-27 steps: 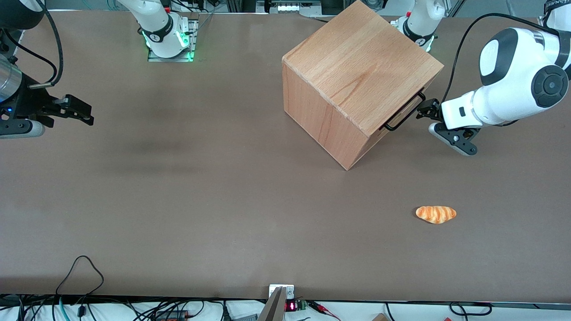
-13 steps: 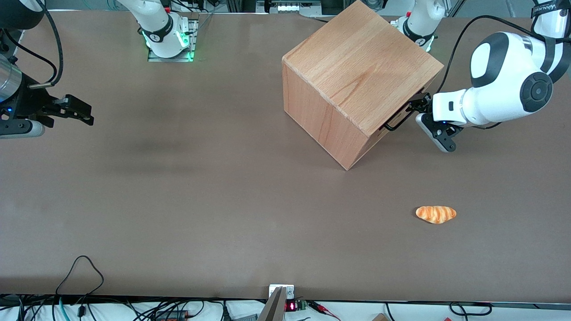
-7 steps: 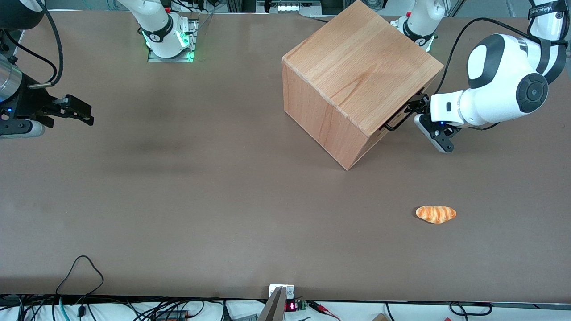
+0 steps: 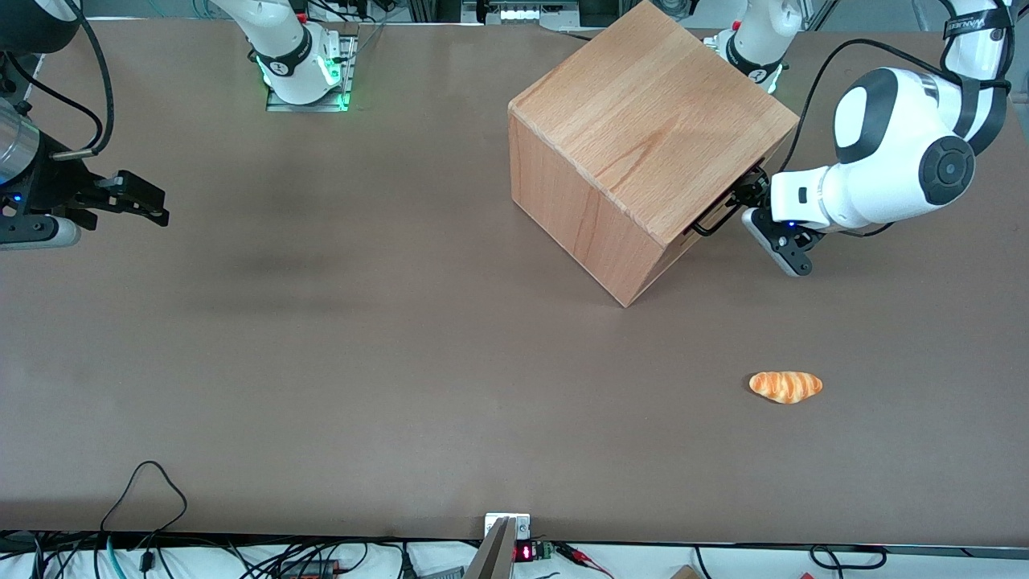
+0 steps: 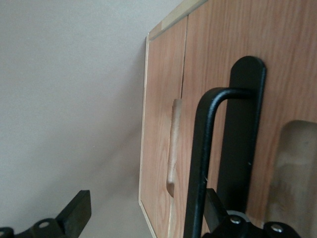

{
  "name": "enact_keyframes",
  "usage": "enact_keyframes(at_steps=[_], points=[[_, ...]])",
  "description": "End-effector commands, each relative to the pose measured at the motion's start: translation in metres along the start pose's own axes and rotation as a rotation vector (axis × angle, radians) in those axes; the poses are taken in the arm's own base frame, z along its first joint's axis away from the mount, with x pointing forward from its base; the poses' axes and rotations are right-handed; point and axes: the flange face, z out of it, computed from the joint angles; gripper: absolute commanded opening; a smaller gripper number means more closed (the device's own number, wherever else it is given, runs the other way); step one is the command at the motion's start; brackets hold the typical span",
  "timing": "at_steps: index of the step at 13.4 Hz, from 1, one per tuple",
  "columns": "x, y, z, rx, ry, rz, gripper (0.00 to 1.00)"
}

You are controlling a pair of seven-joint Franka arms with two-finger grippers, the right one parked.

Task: Open top drawer with left arm

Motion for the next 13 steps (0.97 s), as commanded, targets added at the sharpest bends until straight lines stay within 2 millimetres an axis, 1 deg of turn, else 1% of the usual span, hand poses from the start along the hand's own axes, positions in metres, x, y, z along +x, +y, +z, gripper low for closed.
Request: enact_keyframes(at_steps=[1, 4, 7, 8, 9, 10, 12, 13], points=[[-0.001, 0.001, 0.003, 0.006, 0.047, 0.011, 1.00], [0.000, -0.003, 0.006, 0.011, 0.049, 0.006, 1.00], [0.000, -0.010, 0.014, 0.030, 0.057, -0.003, 1.00], [-0.001, -0.013, 0.013, 0.036, 0.064, -0.014, 1.00], [-0.002, -0.019, 0.010, 0.052, 0.083, -0.026, 1.00], [-0.005, -0.031, 0.008, 0.069, 0.104, -0.045, 1.00], [-0.016, -0.062, -0.001, 0.123, 0.166, -0.102, 1.00], [-0.020, -0.077, 0.000, 0.147, 0.186, -0.123, 1.00]])
